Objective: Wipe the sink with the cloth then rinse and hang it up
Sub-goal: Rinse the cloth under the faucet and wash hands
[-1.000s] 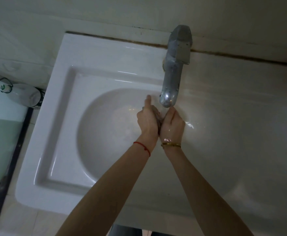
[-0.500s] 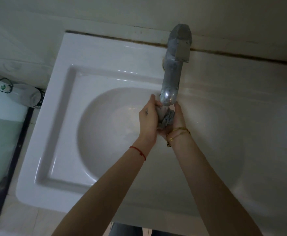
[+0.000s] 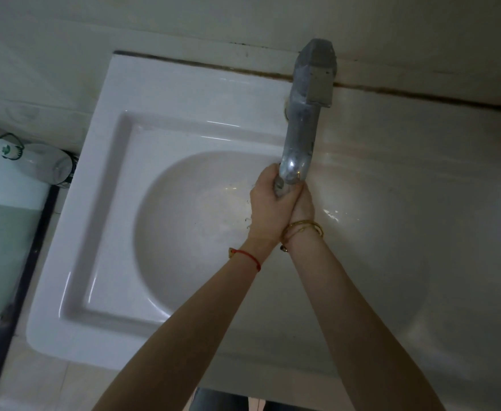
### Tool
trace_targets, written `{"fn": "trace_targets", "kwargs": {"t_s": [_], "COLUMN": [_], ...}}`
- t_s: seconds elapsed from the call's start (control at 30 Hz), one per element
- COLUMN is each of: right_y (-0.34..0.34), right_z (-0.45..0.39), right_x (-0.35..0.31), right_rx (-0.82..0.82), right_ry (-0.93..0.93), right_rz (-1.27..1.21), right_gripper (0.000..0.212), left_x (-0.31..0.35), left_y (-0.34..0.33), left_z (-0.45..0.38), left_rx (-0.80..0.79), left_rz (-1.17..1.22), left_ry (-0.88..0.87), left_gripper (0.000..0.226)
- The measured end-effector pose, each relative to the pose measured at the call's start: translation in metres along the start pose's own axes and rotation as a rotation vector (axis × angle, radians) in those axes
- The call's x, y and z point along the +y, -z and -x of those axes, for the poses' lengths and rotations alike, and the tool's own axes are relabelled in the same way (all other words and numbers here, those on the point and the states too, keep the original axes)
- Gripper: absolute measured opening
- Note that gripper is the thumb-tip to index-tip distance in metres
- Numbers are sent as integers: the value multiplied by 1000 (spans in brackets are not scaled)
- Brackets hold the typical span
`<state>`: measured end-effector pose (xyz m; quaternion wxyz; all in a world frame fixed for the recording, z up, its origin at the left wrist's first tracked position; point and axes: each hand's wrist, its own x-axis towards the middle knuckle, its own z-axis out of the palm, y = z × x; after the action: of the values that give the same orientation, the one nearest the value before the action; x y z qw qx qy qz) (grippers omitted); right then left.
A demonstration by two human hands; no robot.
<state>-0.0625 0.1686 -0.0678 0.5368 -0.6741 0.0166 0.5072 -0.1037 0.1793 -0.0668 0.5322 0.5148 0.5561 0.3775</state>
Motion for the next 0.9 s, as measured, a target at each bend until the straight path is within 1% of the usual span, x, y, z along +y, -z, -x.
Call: {"fn": "trace_targets", "kwargs": {"t_s": [0.1, 0.13, 0.2, 0.23, 0.3, 0.37, 0.43, 0.47, 0.5, 0.53, 0.57, 0.6, 0.63, 0.67, 0.7, 0.73, 0.77, 0.8, 0.87, 0.9], "right_y": [1, 1, 2, 1, -1, -4, -3, 1, 3, 7, 8, 7, 5, 4, 4, 3, 1, -1, -4, -5], "right_z": [-5, -6, -5, -3, -4, -6, -4, -3, 0, 2, 5, 3, 2, -1, -4, -5, -4, -5, -4, -2], "right_x": [4, 6, 11, 12, 15, 13, 15, 18, 17, 17, 12, 8, 0, -7, -13, -17, -19, -17, -10, -7], "right_rx": [40, 48, 39, 74, 119, 245, 283, 255, 216, 165, 123, 99, 56, -19, -91, -120, -97, -69, 59, 116], "right_ry": [-69, -69, 27, 68, 41, 21, 146, 224, 277, 298, 276, 209, 101, -14, -99, -146, -166, -153, -66, -5], "right_rz": [97, 160, 311, 377, 319, 293, 325, 364, 395, 393, 364, 302, 201, 74, -53, -113, -74, 54, 337, 394], "right_gripper": [37, 35, 27, 27, 28, 31, 38, 40, 41, 40, 38, 35, 36, 41, 47, 50, 50, 48, 46, 47], "left_x": [-2, -3, -3, -2, -3, -5, -2, 0, 1, 2, 4, 5, 4, 3, 2, 0, -1, 0, 2, 3], "left_y": [3, 4, 5, 5, 4, 3, 4, 4, 5, 7, 8, 9, 9, 10, 10, 11, 11, 11, 7, 6], "left_z": [1, 2, 4, 4, 2, -4, -13, -16, -19, -19, -16, -12, -8, -3, 0, 3, 4, 6, 7, 7], "left_rx": [-23, -16, 9, 29, 64, 90, 120, 125, 124, 122, 110, 91, 69, 50, 40, 40, 50, 68, 104, 108], "left_rz": [-14, -19, -1, 17, 56, 70, 132, 172, 181, 155, 129, 106, 112, 144, 177, 209, 214, 201, 181, 179], "left_ry": [7, 2, 8, 29, 93, 163, 319, 397, 417, 367, 289, 209, 157, 137, 126, 128, 131, 133, 130, 125], "left_gripper": [8, 9, 12, 16, 36, 52, 57, 58, 58, 57, 51, 42, 29, 18, 13, 12, 10, 9, 20, 29]}}
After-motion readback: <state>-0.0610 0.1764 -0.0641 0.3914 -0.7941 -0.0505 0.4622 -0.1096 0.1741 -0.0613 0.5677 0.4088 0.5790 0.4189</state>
